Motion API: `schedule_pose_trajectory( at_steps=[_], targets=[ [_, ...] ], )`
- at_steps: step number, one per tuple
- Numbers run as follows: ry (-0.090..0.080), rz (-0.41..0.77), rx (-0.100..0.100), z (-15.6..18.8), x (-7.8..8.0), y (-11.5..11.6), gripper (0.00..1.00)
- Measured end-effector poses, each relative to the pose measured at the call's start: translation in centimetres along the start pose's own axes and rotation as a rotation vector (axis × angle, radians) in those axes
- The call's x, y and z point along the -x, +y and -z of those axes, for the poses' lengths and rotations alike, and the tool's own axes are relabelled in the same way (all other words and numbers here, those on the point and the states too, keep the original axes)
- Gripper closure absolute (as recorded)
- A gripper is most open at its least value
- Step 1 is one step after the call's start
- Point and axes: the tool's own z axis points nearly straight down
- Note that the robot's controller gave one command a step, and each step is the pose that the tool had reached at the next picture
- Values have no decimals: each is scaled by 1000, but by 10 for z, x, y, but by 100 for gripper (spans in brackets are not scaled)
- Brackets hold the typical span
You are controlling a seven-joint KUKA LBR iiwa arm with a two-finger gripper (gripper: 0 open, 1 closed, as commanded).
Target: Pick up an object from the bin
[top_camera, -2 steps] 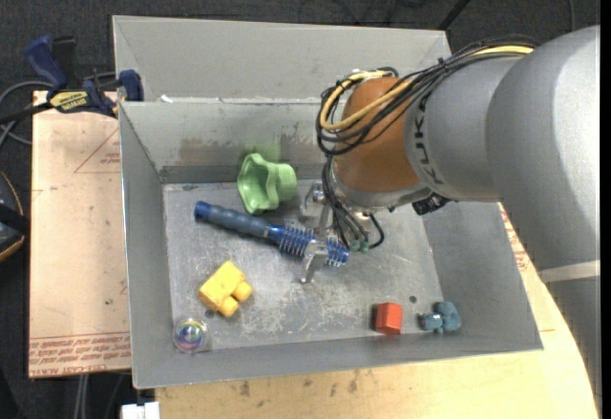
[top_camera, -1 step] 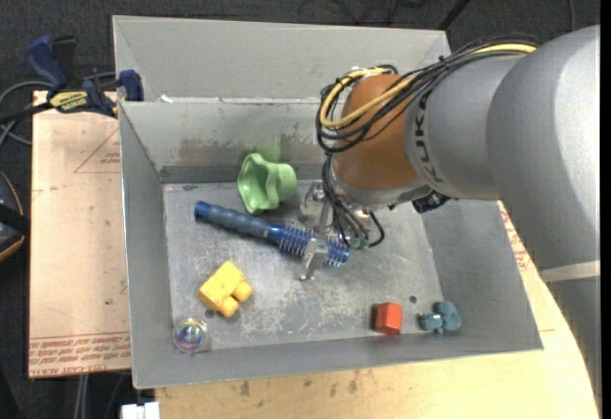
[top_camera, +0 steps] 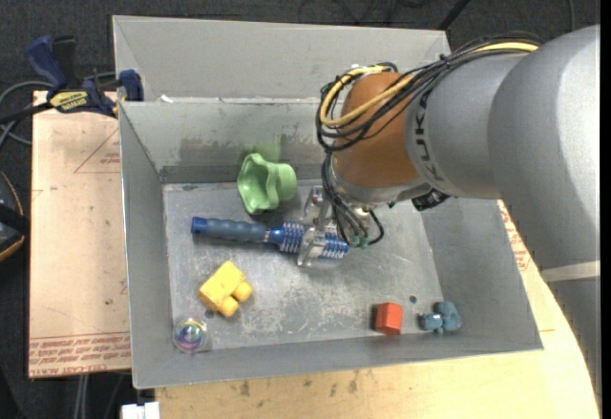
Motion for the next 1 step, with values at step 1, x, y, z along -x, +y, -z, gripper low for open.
schedule_pose_trajectory(
  at_steps=[1],
  targets=[
    [6, 1, -2, 47, 2, 0, 100]
  ],
)
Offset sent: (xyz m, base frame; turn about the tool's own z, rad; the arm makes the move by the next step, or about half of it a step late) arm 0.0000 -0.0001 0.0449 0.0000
